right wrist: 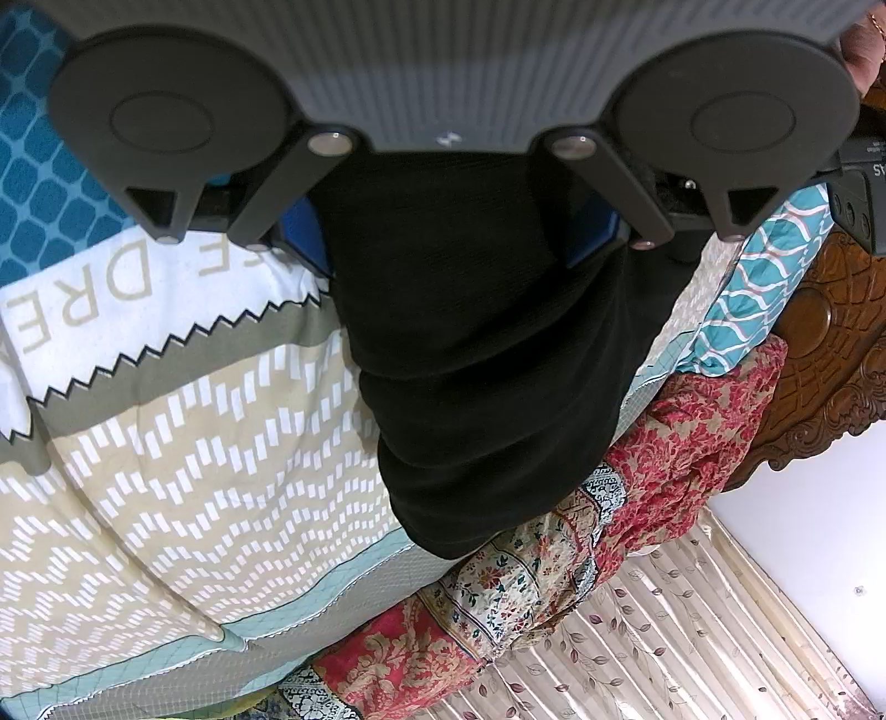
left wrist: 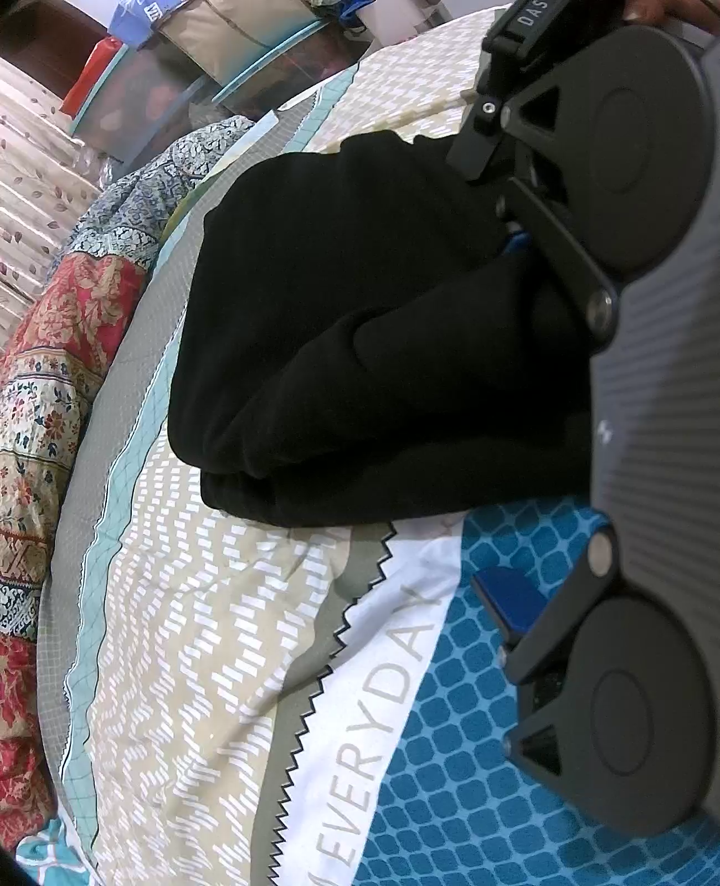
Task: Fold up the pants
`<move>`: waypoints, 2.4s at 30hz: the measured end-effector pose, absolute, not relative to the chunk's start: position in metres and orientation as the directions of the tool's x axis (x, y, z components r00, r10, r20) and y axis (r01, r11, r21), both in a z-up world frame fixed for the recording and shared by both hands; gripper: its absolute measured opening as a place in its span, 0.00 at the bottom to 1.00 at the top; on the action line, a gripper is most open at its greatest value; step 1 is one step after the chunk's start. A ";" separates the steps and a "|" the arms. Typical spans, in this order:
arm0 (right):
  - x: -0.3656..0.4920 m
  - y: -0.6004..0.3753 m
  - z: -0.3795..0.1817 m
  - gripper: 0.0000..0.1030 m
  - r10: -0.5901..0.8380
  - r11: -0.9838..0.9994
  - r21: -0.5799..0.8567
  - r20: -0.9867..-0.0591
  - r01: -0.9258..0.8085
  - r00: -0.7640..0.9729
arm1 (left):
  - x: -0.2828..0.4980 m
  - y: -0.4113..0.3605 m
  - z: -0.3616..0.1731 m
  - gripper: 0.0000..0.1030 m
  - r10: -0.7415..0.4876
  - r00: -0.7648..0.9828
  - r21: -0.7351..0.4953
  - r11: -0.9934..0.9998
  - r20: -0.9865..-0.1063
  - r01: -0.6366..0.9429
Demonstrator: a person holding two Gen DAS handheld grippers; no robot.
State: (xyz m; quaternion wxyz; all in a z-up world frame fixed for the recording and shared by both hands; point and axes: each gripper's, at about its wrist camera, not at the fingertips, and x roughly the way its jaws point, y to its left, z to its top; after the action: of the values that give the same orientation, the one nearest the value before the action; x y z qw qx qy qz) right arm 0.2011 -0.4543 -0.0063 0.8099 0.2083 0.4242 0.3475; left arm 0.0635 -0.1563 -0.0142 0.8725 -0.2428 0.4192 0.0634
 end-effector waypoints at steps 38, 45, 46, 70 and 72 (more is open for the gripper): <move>0.206 -0.471 0.029 0.88 0.685 0.724 0.567 -0.522 -0.392 0.508 | 0.060 -0.107 0.028 1.00 -0.196 0.750 -0.507 0.837 -0.631 -0.208; 0.237 -0.460 0.019 0.88 0.719 0.694 0.580 -0.528 -0.427 0.452 | 0.098 -0.077 -0.011 1.00 -0.344 0.708 -0.677 0.692 -0.616 -0.253; 0.243 -0.456 0.016 0.88 0.727 0.687 0.586 -0.536 -0.430 0.430 | 0.102 -0.077 -0.018 1.00 -0.366 0.698 -0.693 0.673 -0.615 -0.258; 0.385 -0.391 0.084 0.37 0.894 0.432 0.725 -0.267 -0.536 0.360 | 0.275 -0.075 0.065 0.82 -0.395 0.828 -0.666 0.745 -0.398 0.035; 0.412 -0.378 0.077 0.37 0.880 0.454 0.705 -0.257 -0.545 0.399 | 0.311 -0.069 0.059 0.82 -0.358 0.842 -0.626 0.779 -0.404 0.031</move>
State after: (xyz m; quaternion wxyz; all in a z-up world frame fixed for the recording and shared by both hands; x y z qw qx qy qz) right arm 0.4118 -0.3781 0.0771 0.7928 0.2669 0.3136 0.4494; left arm 0.3109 -0.0693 0.0587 0.9067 -0.3144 0.2601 -0.1073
